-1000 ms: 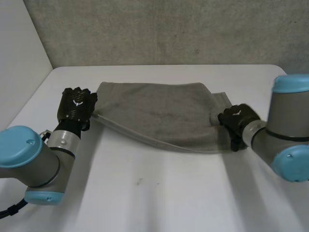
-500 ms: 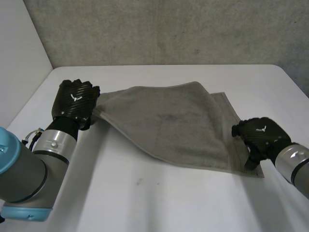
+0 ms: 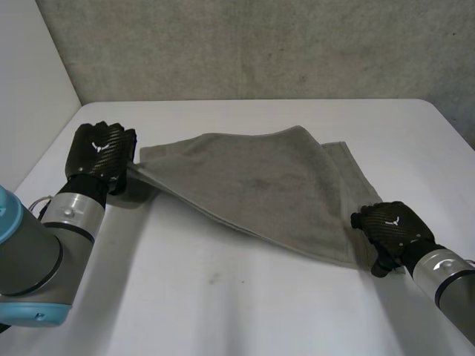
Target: Fold the towel.
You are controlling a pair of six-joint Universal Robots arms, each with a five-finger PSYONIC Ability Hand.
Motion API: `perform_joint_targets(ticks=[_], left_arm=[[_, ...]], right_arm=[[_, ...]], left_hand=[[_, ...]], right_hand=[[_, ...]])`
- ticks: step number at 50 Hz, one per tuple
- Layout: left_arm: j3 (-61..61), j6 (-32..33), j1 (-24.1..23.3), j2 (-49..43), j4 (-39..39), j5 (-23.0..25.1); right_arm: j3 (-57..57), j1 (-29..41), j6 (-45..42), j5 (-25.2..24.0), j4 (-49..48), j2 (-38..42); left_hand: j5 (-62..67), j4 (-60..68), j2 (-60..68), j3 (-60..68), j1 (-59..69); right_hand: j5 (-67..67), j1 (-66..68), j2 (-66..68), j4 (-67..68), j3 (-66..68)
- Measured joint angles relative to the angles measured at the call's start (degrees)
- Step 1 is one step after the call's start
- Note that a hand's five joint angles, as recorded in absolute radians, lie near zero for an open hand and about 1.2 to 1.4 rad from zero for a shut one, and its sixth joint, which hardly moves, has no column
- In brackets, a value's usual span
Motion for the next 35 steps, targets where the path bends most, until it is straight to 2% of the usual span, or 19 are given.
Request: perform_joint_targets(ticks=[16, 35], left_arm=[[-0.22, 0.03, -0.02, -0.08, -0.01, 0.00], [-0.32, 0.01, -0.04, -0.01, -0.01, -0.10]], right_arm=[[-1.20, -0.56, -0.08, 0.23, -3.22, 4.15], [-4.15, -0.66, -0.08, 1.46, -7.45, 6.22]], left_hand=[[0.00, 0.00, 0.00, 0.00, 0.00], [0.00, 0.00, 0.00, 0.00, 0.00]], right_hand=[[5.31, 5.49, 6.38, 6.00, 6.29], [19.57, 18.32, 21.37, 21.06, 21.11]])
